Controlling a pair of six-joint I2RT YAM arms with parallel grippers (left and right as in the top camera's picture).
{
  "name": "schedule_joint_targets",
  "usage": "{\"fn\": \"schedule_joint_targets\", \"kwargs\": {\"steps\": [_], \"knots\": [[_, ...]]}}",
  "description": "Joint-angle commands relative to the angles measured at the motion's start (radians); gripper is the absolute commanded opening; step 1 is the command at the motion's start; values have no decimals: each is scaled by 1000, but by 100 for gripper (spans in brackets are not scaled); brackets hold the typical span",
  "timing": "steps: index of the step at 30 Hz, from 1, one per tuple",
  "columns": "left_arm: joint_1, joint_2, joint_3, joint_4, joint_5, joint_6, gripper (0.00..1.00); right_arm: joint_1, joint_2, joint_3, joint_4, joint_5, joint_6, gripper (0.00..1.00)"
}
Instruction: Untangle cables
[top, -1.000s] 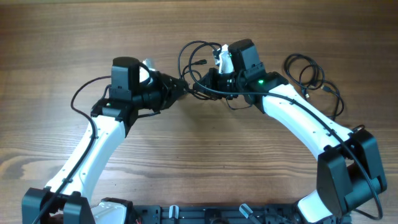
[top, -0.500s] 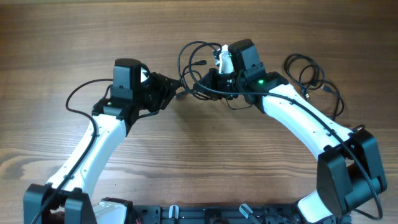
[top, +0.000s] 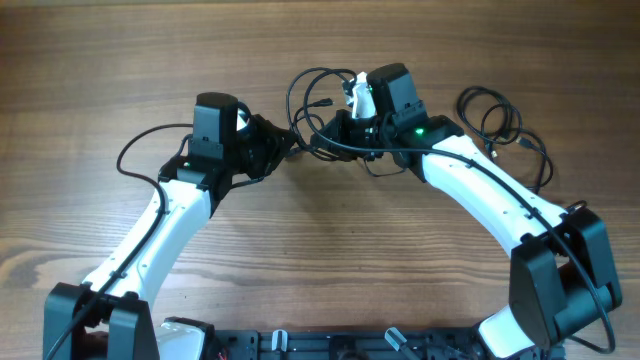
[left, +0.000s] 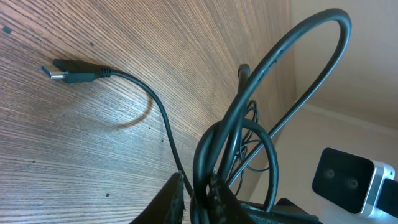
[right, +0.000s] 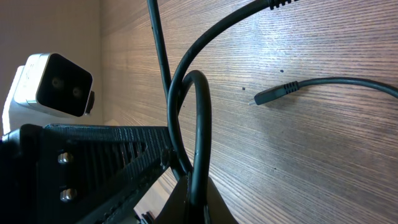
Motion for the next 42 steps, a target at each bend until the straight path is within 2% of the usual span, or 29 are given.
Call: {"fn": "schedule_joint_targets", "kwargs": {"steps": [1, 4, 7, 12, 17, 21, 22, 28, 33, 36, 37, 38, 39, 40, 42], "knots": [[-15, 11, 8, -1, -14, -5, 20, 5, -8, 1, 3, -16, -23, 4], [-34, 11, 8, -1, -24, -5, 16, 5, -8, 1, 3, -16, -24, 4], [-34, 11, 8, 0, -24, -5, 5, 5, -8, 1, 2, -16, -23, 4], [-29, 11, 8, -1, -37, 5, 4, 5, -8, 1, 2, -16, -26, 4], [47, 11, 8, -82, -42, 95, 4, -9, -8, 1, -19, -34, -104, 4], [174, 11, 8, -226, -37, 191, 4, -77, -15, 2, -19, -173, -134, 4], [230, 11, 8, -274, -24, 245, 4, -113, -19, 2, -20, -219, -137, 4], [507, 11, 8, -393, 87, 402, 4, -315, -21, 2, -14, -692, -287, 4], [715, 11, 8, -441, 176, 456, 4, -521, -21, 2, -18, -778, -267, 4], [752, 11, 8, -493, 213, 481, 4, -554, -21, 1, -21, -782, -259, 4], [745, 11, 8, -508, 213, 481, 11, -546, -21, 1, -23, -771, -258, 4], [734, 11, 8, -521, 213, 481, 25, -533, -21, 1, -33, -747, -258, 4], [715, 11, 8, -535, 220, 481, 44, -514, -21, 1, -43, -718, -258, 4], [688, 11, 8, -538, 244, 481, 59, -491, -21, 1, -53, -680, -256, 4], [624, 11, 8, -529, 311, 480, 65, -441, -21, 1, -60, -598, -229, 4]]}}
